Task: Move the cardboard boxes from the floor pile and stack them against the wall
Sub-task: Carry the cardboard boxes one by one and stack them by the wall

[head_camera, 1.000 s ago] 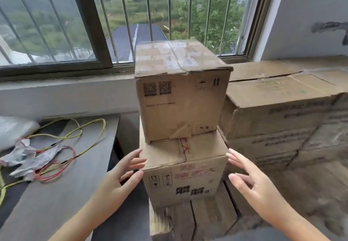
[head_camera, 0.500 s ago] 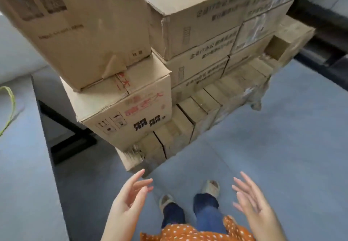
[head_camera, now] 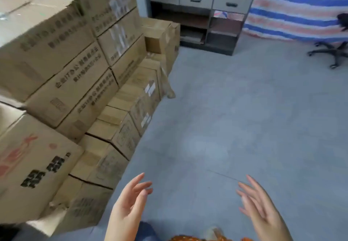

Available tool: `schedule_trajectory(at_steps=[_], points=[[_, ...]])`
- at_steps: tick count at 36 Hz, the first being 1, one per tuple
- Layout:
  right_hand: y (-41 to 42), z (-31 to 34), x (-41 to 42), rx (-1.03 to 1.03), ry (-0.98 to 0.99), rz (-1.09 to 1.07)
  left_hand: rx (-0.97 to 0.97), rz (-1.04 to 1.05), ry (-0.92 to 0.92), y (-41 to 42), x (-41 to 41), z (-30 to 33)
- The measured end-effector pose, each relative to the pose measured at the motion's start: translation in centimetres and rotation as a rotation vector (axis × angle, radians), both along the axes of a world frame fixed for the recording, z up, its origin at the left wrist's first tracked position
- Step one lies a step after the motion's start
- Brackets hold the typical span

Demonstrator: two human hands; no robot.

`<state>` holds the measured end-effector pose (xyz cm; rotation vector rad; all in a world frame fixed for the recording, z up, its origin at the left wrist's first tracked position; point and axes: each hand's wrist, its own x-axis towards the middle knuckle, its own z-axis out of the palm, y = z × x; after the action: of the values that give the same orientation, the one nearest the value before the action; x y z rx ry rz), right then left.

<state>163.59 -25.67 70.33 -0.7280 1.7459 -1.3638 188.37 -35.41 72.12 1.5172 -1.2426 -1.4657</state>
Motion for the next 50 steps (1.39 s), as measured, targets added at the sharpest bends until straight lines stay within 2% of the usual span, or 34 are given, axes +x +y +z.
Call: schedule_trajectory(at_steps=[8, 13, 21, 30, 38, 50], points=[[8.8, 0.2, -11.9, -0.037, -0.003, -0.374, 0.021, -0.248, 0.024, 1.9, -14.2, -1.4], [13.2, 0.1, -15.7, -0.055, -0.022, -0.643, -0.035, -0.418, 0.018, 1.9, -22.5, -1.0], [15.8, -1.3, -19.8, -0.029, -0.063, -0.921, -0.030, -0.690, 0.030, 1.2, -33.0, -0.4], [13.5, -1.4, -28.3, -0.012, -0.034, -1.133, -0.045, -0.960, 0.018, -3.7, -47.9, -0.3], [9.3, 0.0, -36.5, -0.058, 0.000, -1.277, -0.094, -1.113, 0.077, -8.6, -60.1, 1.4], [10.8, 0.0, -44.5, -0.038, -0.041, -1.514, -0.046, -1.341, 0.040, -6.6, -74.2, 0.8]])
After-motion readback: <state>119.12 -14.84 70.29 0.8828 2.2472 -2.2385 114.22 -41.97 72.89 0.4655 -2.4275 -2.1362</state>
